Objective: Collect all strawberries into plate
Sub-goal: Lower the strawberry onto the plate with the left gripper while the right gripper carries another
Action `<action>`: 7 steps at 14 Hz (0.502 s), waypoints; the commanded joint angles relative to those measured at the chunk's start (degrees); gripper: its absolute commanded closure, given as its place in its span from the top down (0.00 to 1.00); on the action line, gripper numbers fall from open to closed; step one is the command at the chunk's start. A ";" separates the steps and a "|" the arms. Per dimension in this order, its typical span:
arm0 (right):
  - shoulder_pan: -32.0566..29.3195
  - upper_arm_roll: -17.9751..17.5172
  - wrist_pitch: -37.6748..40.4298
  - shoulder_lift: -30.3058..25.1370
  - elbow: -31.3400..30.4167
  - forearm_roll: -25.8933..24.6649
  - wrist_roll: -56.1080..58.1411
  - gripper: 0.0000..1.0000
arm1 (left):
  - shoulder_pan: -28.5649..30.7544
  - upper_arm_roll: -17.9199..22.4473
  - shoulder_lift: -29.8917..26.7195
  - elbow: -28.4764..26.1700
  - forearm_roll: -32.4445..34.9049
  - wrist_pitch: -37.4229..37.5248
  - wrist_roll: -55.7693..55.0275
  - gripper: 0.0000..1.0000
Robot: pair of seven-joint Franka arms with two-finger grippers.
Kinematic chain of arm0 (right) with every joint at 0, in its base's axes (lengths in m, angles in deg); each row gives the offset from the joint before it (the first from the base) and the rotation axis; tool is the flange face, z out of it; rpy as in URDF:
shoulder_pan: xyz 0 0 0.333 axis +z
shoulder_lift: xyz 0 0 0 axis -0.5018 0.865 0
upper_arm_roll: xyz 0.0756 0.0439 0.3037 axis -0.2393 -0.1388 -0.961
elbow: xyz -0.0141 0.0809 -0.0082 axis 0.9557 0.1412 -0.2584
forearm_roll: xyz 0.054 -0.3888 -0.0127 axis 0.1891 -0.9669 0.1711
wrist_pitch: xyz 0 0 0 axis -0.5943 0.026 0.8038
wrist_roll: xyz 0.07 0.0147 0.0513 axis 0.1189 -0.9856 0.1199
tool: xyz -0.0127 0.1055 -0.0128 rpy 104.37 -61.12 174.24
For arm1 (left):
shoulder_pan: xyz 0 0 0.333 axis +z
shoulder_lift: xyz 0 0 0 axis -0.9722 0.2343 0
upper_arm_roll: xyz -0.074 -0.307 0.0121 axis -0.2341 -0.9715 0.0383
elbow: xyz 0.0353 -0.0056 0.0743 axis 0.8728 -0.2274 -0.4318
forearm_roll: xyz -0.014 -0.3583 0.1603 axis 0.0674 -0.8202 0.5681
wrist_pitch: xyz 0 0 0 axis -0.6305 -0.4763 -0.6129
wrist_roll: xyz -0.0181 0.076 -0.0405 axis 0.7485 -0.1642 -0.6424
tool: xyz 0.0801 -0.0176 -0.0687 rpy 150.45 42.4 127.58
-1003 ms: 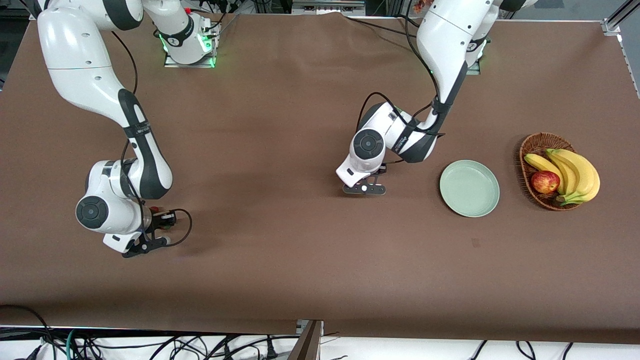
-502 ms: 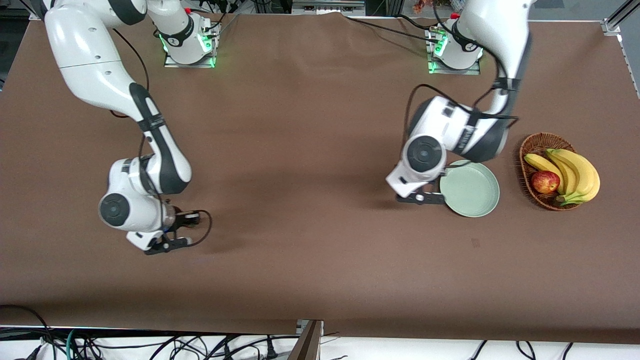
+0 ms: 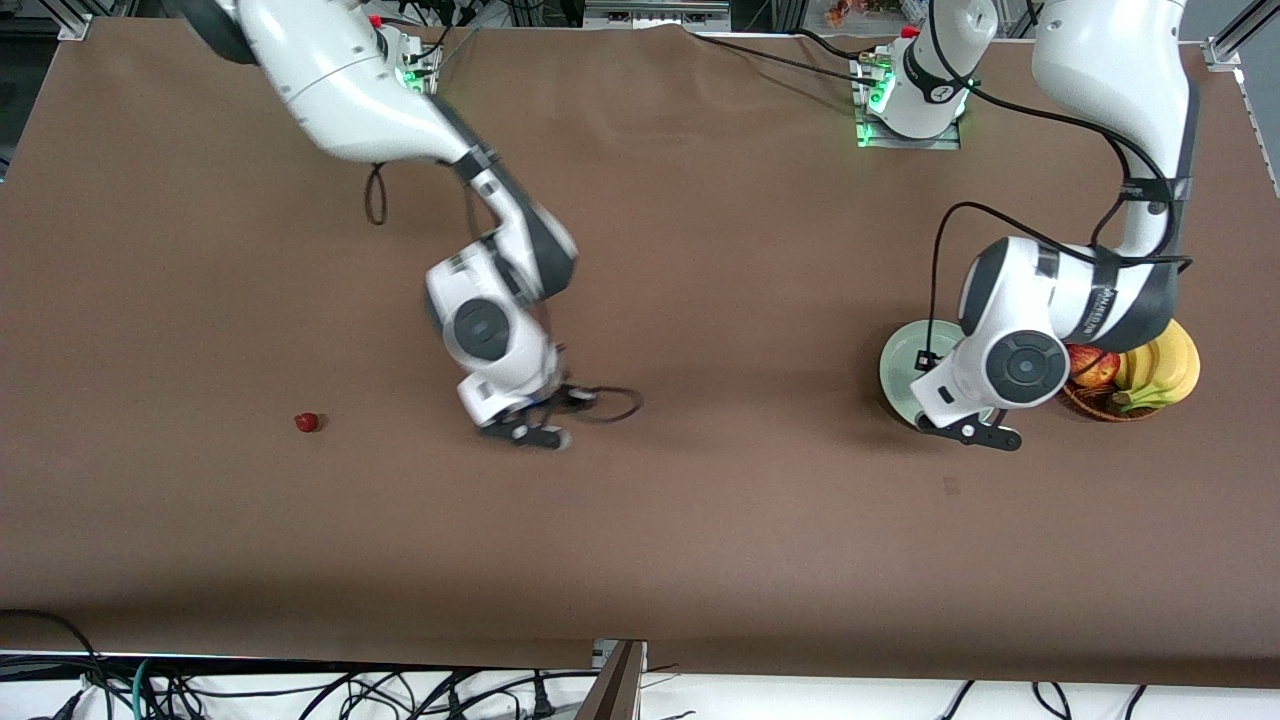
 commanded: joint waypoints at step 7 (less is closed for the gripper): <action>15.34 0.78 -22.96 10.32 5.82 0.43 -21.71 0.13 | 6.36 -0.95 -0.26 -16.88 1.13 -24.86 7.37 0.09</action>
